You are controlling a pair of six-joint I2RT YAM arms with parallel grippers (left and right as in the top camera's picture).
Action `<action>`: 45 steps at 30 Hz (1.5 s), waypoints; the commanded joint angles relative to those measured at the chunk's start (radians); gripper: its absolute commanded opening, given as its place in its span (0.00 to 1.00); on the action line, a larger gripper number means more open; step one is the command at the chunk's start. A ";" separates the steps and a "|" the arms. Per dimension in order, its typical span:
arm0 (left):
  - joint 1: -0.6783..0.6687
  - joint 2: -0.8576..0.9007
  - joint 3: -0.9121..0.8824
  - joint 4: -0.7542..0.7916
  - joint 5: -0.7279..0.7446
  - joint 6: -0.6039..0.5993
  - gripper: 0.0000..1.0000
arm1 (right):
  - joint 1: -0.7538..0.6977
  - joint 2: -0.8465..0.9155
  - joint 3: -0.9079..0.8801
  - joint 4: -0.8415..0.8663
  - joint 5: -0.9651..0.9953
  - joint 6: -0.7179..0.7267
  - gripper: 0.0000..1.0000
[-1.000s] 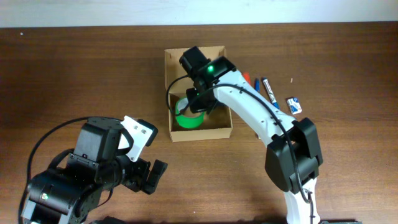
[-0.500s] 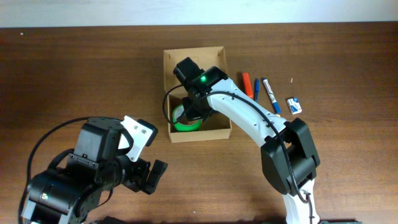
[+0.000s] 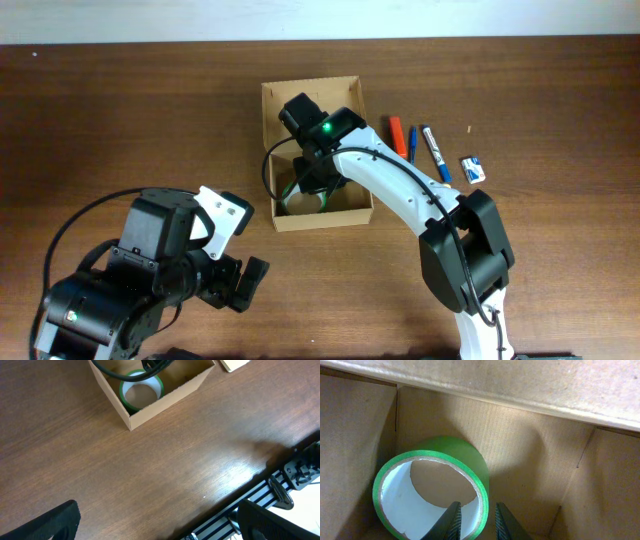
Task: Pack container
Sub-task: 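Open the right gripper and withdraw it from the box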
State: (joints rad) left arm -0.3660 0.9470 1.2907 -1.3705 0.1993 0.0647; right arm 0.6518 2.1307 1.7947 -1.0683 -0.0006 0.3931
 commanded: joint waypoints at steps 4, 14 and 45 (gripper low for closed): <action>0.003 -0.006 0.003 0.000 0.014 0.019 1.00 | 0.002 -0.032 0.030 -0.037 0.005 0.004 0.24; 0.003 -0.006 0.003 0.000 0.014 0.020 1.00 | -0.006 -0.170 0.136 -0.097 0.013 -0.046 0.36; 0.002 -0.006 0.003 0.000 0.014 0.020 1.00 | -0.528 -0.298 -0.004 -0.360 0.097 -0.180 0.49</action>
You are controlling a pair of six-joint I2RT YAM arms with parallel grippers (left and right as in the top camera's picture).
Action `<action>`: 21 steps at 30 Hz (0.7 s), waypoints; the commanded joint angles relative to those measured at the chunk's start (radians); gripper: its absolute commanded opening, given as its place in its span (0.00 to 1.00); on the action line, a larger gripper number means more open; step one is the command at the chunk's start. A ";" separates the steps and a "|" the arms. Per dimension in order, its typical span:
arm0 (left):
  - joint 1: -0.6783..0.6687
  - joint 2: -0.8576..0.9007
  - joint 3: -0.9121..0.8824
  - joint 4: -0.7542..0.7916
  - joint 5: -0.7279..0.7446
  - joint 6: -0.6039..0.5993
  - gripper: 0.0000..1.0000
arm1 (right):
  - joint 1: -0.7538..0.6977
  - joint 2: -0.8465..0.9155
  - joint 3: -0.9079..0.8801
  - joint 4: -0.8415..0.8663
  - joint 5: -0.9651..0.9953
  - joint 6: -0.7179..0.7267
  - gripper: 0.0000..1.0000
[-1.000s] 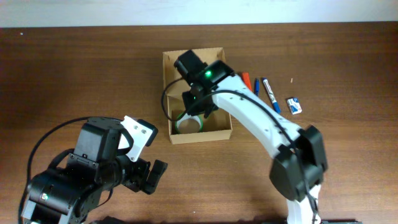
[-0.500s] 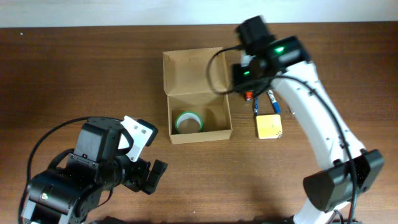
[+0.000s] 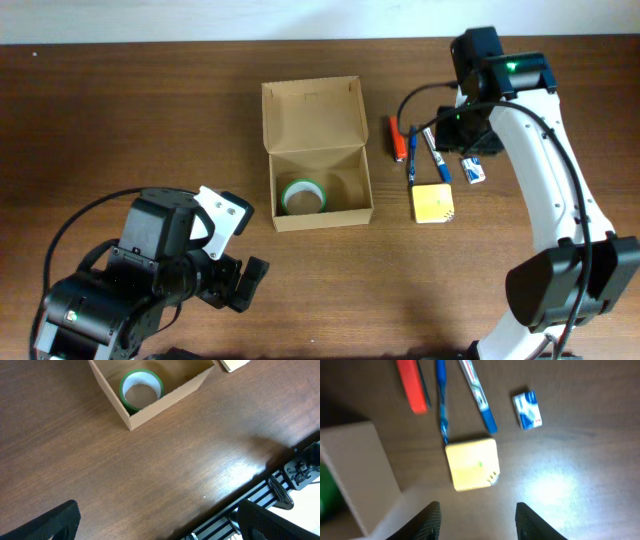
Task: Pack container
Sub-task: 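Open the right gripper and withdraw it from the box, then lower the right gripper onto the yellow sticky-note pad and grasp it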
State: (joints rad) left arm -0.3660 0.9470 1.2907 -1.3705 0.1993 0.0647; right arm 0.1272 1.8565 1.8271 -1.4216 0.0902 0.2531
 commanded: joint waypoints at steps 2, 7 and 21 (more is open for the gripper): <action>0.002 -0.006 0.003 0.000 0.014 0.020 1.00 | -0.005 -0.047 -0.073 0.004 -0.002 -0.046 0.49; 0.003 -0.006 0.003 0.000 0.014 0.020 1.00 | -0.004 -0.193 -0.272 0.142 -0.003 -0.059 0.54; 0.003 -0.006 0.003 0.000 0.014 0.020 1.00 | -0.005 -0.316 -0.667 0.485 -0.044 -0.101 0.80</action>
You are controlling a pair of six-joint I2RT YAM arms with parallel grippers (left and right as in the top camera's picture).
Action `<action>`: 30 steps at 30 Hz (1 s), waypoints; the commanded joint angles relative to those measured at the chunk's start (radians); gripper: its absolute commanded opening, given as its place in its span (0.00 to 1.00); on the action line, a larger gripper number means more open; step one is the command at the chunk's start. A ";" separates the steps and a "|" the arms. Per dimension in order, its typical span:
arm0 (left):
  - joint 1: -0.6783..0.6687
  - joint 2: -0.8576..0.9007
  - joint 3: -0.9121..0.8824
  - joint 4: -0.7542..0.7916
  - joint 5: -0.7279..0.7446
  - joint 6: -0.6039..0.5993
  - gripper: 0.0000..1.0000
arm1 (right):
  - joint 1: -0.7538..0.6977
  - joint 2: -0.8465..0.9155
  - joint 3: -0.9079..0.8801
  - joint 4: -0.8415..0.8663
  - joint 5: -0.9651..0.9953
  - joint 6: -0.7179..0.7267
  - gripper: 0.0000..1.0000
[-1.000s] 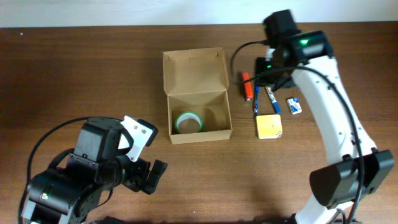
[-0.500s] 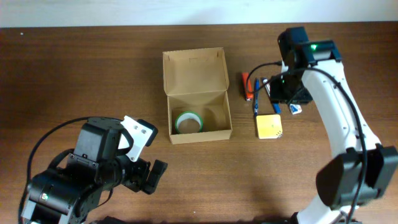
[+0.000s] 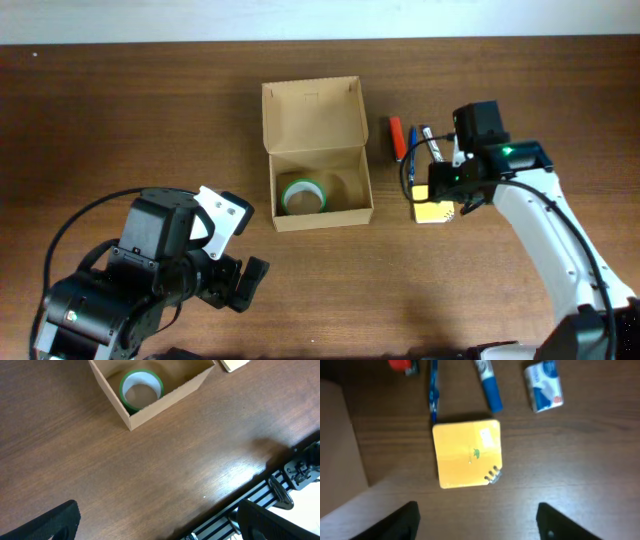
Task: Pack container
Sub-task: 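Lower the right gripper onto the yellow sticky-note pad and grasp it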
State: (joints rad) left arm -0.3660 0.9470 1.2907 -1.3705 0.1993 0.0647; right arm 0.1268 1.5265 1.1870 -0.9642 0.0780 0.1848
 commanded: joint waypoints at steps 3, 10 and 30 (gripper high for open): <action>0.002 -0.006 0.003 0.000 0.014 0.020 1.00 | -0.005 0.031 -0.053 0.080 -0.068 -0.061 0.91; 0.002 -0.006 0.003 0.000 0.014 0.019 1.00 | -0.005 0.101 -0.085 0.161 -0.071 -0.082 0.99; 0.002 -0.006 0.003 0.000 0.014 0.020 1.00 | -0.005 0.302 -0.085 0.240 -0.066 -0.117 0.99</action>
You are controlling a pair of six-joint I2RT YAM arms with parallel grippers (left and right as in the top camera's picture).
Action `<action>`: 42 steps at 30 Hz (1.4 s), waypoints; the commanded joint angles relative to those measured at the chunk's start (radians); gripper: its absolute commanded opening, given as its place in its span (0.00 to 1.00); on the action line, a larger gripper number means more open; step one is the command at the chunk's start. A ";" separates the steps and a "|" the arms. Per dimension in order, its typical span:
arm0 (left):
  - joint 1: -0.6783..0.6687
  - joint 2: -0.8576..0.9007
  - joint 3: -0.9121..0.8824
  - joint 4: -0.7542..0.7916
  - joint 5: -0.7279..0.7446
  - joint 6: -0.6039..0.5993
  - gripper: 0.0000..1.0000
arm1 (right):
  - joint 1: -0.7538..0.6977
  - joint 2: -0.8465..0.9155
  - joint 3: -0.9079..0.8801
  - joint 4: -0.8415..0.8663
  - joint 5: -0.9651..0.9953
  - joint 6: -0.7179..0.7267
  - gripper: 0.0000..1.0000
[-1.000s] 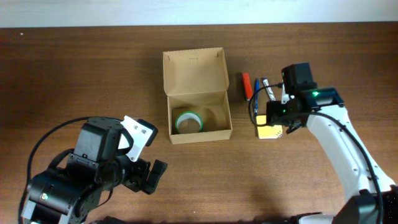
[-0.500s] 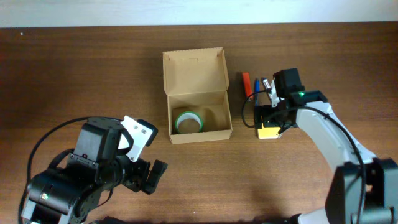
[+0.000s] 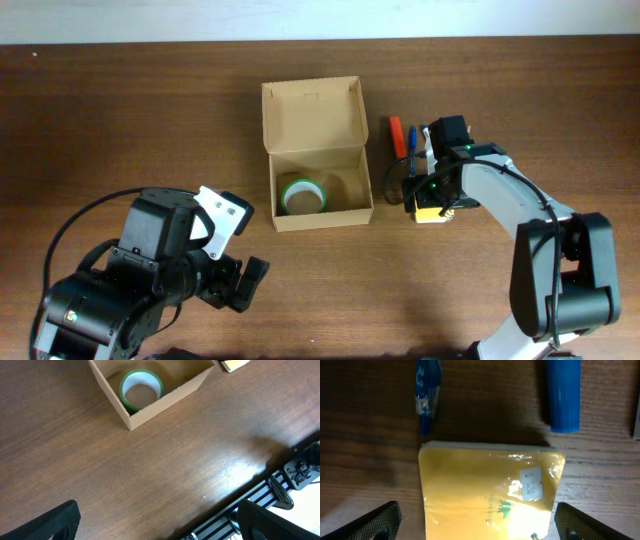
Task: Pack container
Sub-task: 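Lower the right gripper onto the yellow sticky-note pad and grasp it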
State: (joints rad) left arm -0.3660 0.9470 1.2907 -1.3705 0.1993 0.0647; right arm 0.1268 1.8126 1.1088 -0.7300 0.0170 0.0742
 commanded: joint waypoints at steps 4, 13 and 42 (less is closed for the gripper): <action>0.003 -0.006 0.003 0.000 0.014 0.019 1.00 | -0.005 0.037 -0.006 0.014 -0.005 -0.007 0.99; 0.002 -0.006 0.003 0.000 0.014 0.020 1.00 | -0.036 0.060 -0.006 0.034 -0.006 -0.008 0.99; 0.002 -0.006 0.003 0.000 0.014 0.020 1.00 | -0.069 0.064 -0.023 0.057 -0.055 -0.015 0.92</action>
State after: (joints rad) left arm -0.3660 0.9470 1.2907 -1.3705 0.1993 0.0647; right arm 0.0639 1.8622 1.1046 -0.6785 -0.0128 0.0669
